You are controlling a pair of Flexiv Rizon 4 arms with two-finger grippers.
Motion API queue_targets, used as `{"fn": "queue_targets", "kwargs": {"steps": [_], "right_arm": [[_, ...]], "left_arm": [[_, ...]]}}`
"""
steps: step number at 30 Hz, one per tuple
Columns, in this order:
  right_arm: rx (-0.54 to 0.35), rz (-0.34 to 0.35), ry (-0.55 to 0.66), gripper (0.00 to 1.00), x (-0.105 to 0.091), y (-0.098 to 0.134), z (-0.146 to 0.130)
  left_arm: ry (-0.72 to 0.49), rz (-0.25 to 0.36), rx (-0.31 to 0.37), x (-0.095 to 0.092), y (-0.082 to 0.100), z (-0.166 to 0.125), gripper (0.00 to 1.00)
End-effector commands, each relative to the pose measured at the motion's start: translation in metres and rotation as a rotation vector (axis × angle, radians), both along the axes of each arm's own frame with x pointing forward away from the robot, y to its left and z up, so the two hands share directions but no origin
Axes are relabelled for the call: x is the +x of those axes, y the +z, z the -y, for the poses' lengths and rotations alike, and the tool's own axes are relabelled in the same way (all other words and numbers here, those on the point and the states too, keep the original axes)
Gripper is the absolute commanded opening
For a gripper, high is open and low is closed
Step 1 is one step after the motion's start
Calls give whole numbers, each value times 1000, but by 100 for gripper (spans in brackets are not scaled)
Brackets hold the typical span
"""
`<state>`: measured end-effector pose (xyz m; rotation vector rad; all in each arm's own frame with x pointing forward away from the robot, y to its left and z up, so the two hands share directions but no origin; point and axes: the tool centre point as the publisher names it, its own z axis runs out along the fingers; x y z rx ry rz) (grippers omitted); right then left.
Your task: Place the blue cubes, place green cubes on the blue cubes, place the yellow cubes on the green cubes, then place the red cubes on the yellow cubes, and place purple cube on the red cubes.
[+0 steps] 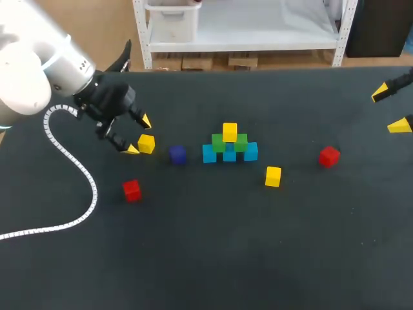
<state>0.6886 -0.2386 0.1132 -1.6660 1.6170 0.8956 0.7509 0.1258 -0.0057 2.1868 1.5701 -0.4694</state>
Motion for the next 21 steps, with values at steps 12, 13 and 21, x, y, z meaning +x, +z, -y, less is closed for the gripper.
{"fn": "queue_targets", "kwargs": {"steps": [12, 13, 21], "right_arm": [[0, 1, 0, 100, 0, 0, 0], [0, 1, 0, 100, 0, 0, 0], [0, 1, 0, 100, 0, 0, 0]], "left_arm": [[2, -1, 2, -2, 2, 5, 0], [4, -1, 0, -4, 4, 6, 0], [82, 2, -18, -16, 30, 10, 0]]}}
